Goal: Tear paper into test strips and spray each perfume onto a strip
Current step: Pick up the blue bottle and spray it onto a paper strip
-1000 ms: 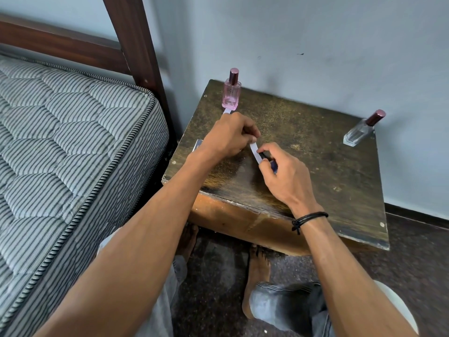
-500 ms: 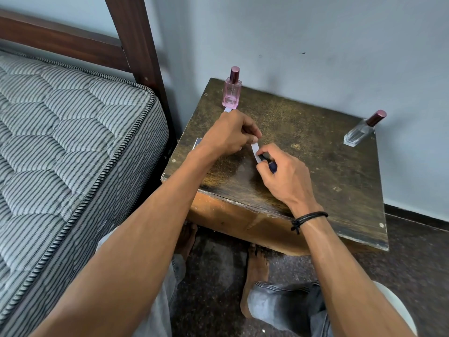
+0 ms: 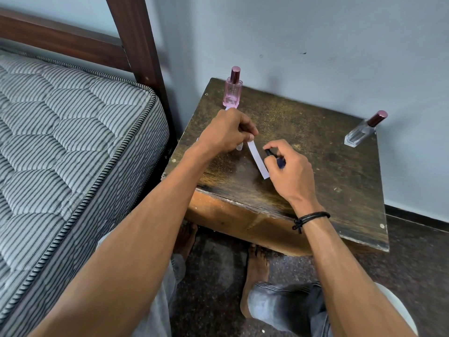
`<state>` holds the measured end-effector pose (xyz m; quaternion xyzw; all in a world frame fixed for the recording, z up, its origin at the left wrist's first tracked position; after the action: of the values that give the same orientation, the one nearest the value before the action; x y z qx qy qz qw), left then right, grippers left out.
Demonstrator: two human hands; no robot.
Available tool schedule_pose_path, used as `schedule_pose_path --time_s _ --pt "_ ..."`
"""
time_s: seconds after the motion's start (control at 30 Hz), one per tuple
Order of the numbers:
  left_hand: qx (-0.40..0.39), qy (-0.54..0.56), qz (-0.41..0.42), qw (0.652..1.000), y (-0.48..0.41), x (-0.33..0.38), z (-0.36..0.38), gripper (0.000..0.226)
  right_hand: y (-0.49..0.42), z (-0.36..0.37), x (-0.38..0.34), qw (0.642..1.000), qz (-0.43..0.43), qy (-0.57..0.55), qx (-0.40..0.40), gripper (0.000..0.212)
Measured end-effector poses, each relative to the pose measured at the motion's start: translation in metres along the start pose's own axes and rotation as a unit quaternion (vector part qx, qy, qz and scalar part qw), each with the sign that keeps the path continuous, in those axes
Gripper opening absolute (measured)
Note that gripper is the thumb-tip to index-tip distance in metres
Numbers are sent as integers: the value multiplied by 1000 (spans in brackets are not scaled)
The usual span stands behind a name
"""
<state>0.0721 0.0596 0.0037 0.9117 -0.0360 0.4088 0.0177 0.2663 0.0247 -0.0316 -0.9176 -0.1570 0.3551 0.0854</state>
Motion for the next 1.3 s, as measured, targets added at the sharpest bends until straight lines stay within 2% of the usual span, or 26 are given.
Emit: schedule_pose_path --time_s 0.3,0.47,0.63,1.3 --pt "14 -24 8 1000 -2 -1 -2 12 1 1 -4 999 -34 11 -16 32" --pt "18 -37 19 999 0 -1 -3 10 2 0 -5 997 -70 17 -21 27" --pt "23 -41 19 999 -2 -2 -3 11 3 1 -2 997 -75 23 -22 13" --pt "24 -24 20 999 -6 -7 -2 11 5 5 -3 992 -99 69 -32 9"
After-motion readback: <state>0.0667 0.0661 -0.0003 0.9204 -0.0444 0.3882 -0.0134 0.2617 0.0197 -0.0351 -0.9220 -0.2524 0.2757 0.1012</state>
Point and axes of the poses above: each hand's wrist, its own y-axis away from the middle knuckle, its own z-axis out of the palm, x = y × z, the point moved 1 cm from there along -y, towards the middle knuckle, and after that the axes turned 1 degree about -x, right-handed, at the moved point
